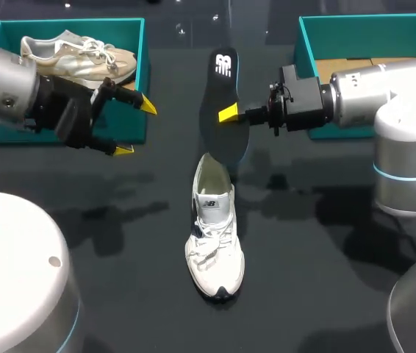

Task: Take the shoe out of the shoebox, open the shoe tongue, remove and reinsert the insole, then place the shoe into the shoebox

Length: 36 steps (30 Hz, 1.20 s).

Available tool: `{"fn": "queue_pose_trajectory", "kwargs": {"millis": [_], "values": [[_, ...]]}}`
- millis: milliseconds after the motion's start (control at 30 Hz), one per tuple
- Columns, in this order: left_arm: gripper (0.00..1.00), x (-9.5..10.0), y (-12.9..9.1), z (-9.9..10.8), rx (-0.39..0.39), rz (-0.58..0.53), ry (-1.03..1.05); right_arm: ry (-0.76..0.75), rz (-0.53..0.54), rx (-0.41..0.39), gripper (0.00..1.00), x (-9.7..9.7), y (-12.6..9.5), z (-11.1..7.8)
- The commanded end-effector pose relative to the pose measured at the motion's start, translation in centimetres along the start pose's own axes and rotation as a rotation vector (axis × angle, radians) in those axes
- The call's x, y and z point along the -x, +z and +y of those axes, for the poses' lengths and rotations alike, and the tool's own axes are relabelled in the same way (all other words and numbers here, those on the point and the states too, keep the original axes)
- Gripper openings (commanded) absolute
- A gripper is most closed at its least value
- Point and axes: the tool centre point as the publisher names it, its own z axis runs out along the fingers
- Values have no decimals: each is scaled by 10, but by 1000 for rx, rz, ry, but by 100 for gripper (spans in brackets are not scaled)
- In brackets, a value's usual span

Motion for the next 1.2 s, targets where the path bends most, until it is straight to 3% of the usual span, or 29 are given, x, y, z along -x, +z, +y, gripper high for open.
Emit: {"fn": "queue_pose_trajectory", "kwargs": {"millis": [33, 200, 367, 500, 1100, 1200], "values": [[100, 2, -1, 0, -1, 36, 0, 1, -3, 1, 0, 0, 1, -1], [100, -5, 4, -3, -32, 156, -58, -79, -10, 30, 0, 2, -1, 2], [100, -26, 5, -11, -49, 296, -143, -164, 9, 69, 0, 11, -5, 5], [100, -40, 6, -12, -63, 453, -342, -224, -17, 118, 0, 17, -10, 13], [100, -40, 6, -12, -63, 453, -342, -224, -17, 118, 0, 17, -10, 13], [100, -43, 19, -22, -48, 471, -411, -237, -32, 135, 0, 19, -21, 14]]}}
